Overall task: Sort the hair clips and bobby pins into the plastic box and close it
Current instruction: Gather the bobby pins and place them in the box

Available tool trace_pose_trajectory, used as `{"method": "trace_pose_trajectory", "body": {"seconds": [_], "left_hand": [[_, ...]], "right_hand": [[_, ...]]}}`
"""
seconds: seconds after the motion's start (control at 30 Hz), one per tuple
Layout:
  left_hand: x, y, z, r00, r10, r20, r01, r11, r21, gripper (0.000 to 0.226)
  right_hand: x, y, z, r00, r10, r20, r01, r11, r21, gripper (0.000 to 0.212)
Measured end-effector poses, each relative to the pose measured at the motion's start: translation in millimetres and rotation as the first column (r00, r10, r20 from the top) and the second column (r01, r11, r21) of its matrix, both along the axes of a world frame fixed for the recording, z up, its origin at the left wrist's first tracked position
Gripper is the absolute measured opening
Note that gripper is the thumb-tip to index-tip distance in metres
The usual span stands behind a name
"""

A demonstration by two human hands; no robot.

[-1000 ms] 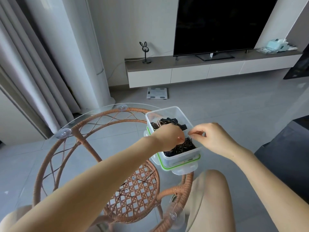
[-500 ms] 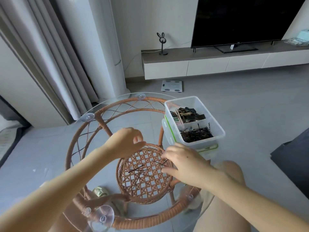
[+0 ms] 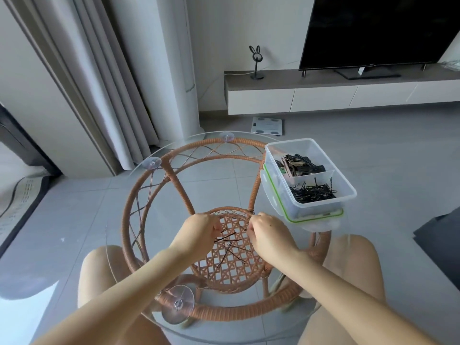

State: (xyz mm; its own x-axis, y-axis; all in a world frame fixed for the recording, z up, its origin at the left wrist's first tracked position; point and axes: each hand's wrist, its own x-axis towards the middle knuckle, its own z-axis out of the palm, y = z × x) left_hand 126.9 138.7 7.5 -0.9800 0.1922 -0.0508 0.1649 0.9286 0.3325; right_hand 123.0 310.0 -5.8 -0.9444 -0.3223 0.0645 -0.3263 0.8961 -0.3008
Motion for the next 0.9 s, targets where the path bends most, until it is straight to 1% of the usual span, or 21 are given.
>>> {"method": "trace_pose_trajectory", "body": {"seconds": [0.1, 0.2, 0.3, 0.4, 0.47, 0.6, 0.7, 0.8, 0.9], "left_hand": [[4.9, 5.6, 1.7, 0.999, -0.036, 0.023, 0.035, 0.998, 0.044, 0.023], [15.4, 9.1, 5.7, 0.984, -0.152, 0.092, 0.144, 0.986, 0.088, 0.026], [20.2, 13.0, 6.5, 0.966, -0.224, 0.127, 0.225, 0.974, 0.005, 0.032], [19.6, 23.4, 7.3, 0.967, -0.213, 0.138, 0.222, 0.974, -0.054, 0.019], [20.4, 29.7, 6.7, 0.963, -0.218, 0.156, 0.240, 0.962, -0.134, 0.017], [27.7, 36.8, 3.8, 0.947, -0.287, 0.143, 0.319, 0.885, -0.338, 0.028], [30.0, 41.3, -0.4, 0.945, -0.312, 0.094, 0.322, 0.850, -0.417, 0.028], [28.5, 40.6, 0.1, 0.960, -0.267, 0.091, 0.281, 0.885, -0.371, 0.026], [22.9, 37.1, 5.7, 0.967, -0.187, 0.174, 0.226, 0.942, -0.247, 0.024]], "right_hand": [[-1.3, -8.1, 0.7, 0.994, -0.105, -0.028, 0.103, 0.992, -0.067, 0.012], [-1.4, -8.8, 1.2, 0.994, -0.109, -0.022, 0.106, 0.989, -0.103, 0.014], [-0.6, -3.0, 4.3, 0.996, -0.081, 0.044, 0.084, 0.994, -0.076, 0.015], [0.8, -0.1, 5.7, 0.994, -0.093, 0.052, 0.093, 0.996, -0.007, 0.013], [3.7, -1.1, 4.4, 0.995, -0.093, 0.037, 0.092, 0.995, 0.028, 0.015], [10.2, -0.4, 0.0, 0.998, -0.065, 0.009, 0.065, 0.997, 0.044, 0.019], [9.7, 3.6, 4.0, 0.998, -0.054, 0.038, 0.053, 0.999, 0.011, 0.015], [8.3, 9.1, 13.3, 0.996, -0.045, 0.073, 0.048, 0.998, -0.041, 0.007], [8.6, 17.3, 27.8, 0.996, -0.041, 0.077, 0.048, 0.995, -0.091, 0.011]]}}
